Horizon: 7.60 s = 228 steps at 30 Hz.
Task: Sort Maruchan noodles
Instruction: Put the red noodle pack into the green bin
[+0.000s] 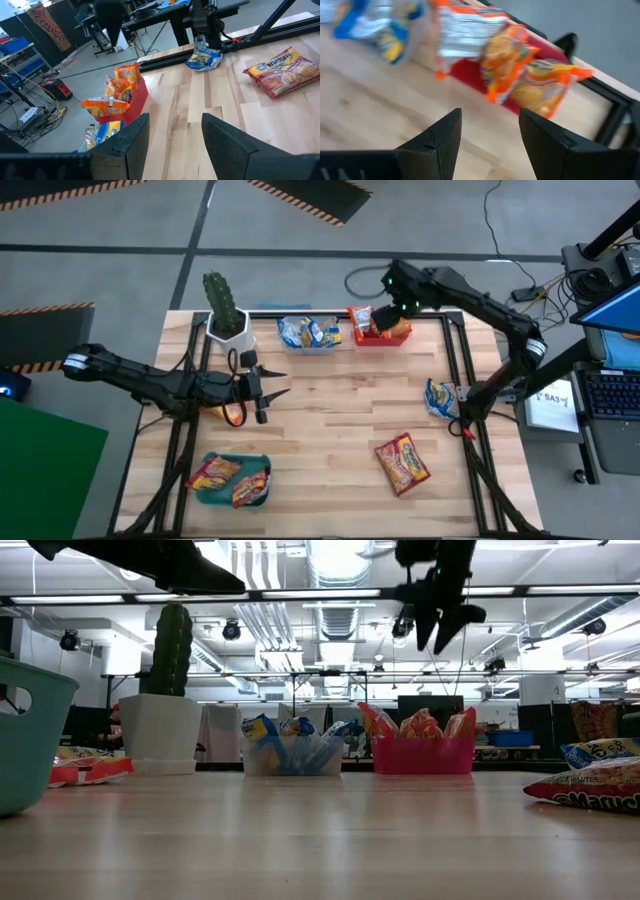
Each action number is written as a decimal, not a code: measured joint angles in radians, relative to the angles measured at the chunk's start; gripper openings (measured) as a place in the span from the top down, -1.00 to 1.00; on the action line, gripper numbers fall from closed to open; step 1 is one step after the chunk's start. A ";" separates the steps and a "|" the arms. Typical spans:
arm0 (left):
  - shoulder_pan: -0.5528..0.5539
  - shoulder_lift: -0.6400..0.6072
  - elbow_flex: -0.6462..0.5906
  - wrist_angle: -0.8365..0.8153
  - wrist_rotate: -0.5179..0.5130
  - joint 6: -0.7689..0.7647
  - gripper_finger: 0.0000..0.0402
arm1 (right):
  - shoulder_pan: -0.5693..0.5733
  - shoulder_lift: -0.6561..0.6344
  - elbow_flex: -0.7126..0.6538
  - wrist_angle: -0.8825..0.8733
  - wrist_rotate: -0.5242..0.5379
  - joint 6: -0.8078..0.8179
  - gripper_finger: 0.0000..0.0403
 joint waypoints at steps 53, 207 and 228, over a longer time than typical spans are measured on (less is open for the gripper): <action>0.000 0.000 0.000 0.006 0.000 -0.013 0.18 | 1.005 0.211 -0.624 0.422 -0.431 0.449 0.07; 0.049 0.780 0.210 0.373 0.089 -0.282 0.98 | 0.827 -0.231 -0.972 1.316 0.261 -0.321 -0.07; 0.036 0.775 0.235 0.370 0.163 -0.262 0.98 | 0.729 0.029 -0.913 1.499 0.143 -0.446 -0.12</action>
